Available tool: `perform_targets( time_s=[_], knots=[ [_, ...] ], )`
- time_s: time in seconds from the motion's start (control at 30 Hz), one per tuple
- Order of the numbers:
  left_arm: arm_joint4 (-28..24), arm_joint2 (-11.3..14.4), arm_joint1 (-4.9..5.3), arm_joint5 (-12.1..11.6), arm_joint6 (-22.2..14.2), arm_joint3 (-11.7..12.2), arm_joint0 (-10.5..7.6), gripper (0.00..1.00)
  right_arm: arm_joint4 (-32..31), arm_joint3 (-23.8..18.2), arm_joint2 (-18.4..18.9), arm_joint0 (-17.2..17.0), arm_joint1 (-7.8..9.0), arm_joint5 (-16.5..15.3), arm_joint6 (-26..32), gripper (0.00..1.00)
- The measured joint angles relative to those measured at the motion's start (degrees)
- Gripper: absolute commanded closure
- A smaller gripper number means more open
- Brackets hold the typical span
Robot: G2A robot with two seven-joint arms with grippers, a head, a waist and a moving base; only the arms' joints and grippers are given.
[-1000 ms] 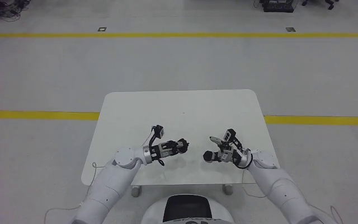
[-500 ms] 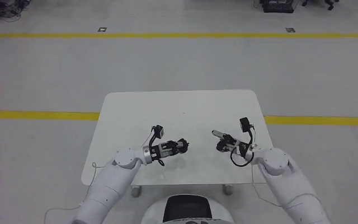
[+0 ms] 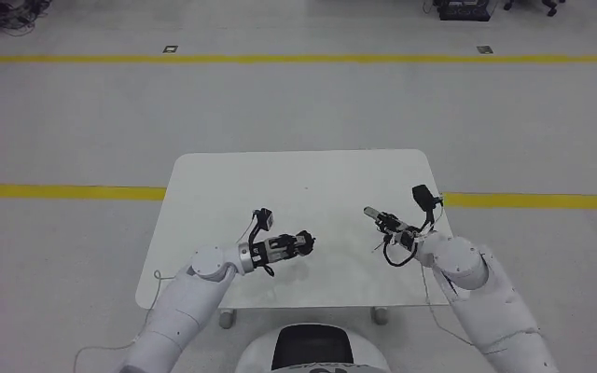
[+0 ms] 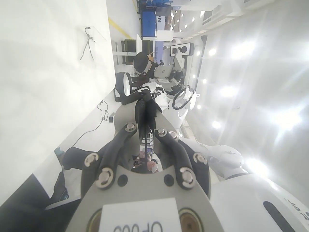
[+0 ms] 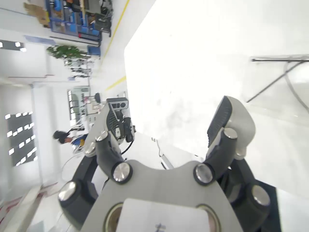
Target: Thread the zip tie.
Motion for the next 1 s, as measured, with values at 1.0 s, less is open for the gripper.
perform_targets(
  time_s=[1.0],
  knots=[
    [0.0,0.0,0.0,0.0,0.0,0.0,0.0,1.0,-25.96,0.45,0.73,1.73,-4.03,-2.43,9.9,0.0]
  ],
)
